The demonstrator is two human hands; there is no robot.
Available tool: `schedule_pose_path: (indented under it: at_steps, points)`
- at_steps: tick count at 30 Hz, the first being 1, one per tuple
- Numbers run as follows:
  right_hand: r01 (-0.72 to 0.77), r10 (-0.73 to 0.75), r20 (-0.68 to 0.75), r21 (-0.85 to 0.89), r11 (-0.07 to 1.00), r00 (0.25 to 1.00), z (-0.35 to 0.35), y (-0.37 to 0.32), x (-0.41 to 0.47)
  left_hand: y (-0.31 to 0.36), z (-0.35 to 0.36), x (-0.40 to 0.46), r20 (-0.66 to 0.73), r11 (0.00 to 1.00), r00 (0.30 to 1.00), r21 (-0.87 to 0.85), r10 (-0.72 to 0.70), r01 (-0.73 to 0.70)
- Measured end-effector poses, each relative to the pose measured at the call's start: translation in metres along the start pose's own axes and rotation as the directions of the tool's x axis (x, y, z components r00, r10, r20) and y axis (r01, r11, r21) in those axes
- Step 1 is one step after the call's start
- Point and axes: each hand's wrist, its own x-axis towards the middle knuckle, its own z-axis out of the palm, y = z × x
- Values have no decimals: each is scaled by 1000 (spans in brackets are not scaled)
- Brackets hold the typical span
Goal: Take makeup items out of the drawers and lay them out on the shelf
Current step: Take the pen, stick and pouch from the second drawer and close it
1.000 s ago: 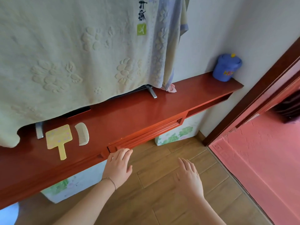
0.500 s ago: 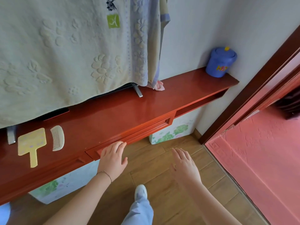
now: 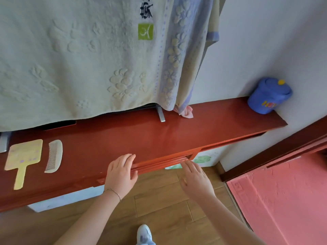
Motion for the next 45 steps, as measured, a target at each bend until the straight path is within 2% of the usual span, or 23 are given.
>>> schedule_pose_path:
  at_steps: [12, 18, 20, 22, 24, 25, 27, 28, 30, 31, 32, 34, 37, 40, 45]
  points:
    - [257, -258, -27, -32, 966, 966, 8, -11, 59, 0, 1, -1, -39, 991, 991, 32, -125, 126]
    - [347, -349, 99, 36, 937, 932, 4, -6, 67, 18, 2, -17, 21, 971, 972, 48, -235, 234]
    - [386, -392, 78, 78, 919, 917, 4, -1, 67, 25, 2, -26, 38, 957, 956, -7, -290, 290]
    - [452, -460, 39, 130, 882, 887, 10, 6, 66, 36, 4, -34, 61, 911, 922, -143, -382, 387]
    - [440, -461, 43, 237, 866, 886, 16, 11, 64, 46, 4, -40, 110, 775, 852, -369, -512, 513]
    - [348, -400, 103, 330, 878, 911, 17, 13, 63, 49, 5, -41, 184, 651, 791, -476, -584, 591]
    - [11, -201, 299, 533, 846, 933, 23, 14, 64, 52, 4, -37, 421, 299, 611, -601, -670, 742]
    - [-199, -82, 392, 622, 757, 916, 27, 14, 67, 52, 4, -33, 541, 74, 504, -629, -673, 774]
    - [-545, 104, 561, 718, 433, 821, 39, 14, 75, 50, 9, -26, 718, -345, 330, -620, -613, 705]
    - [-641, 143, 629, 717, 276, 764, 45, 16, 79, 47, 12, -24, 757, -471, 285, -606, -587, 641]
    - [-700, 164, 680, 696, 161, 714, 50, 17, 83, 44, 15, -22, 783, -546, 263, -592, -564, 593]
    - [-757, 189, 748, 653, -32, 637, 62, 20, 91, 36, 22, -16, 839, -646, 243, -533, -487, 546]
    - [-773, 245, 802, 594, -222, 545, 83, 24, 102, 21, 41, -9, 865, -692, 173, -484, -471, 536]
    - [-750, 294, 817, 573, -329, 496, 101, 26, 112, 9, 59, -2, 873, -742, 112, -465, -474, 482]
    - [-702, 299, 820, 572, -424, 488, 115, 18, 123, -5, 85, 3, 875, -772, 57, -453, -481, 445]
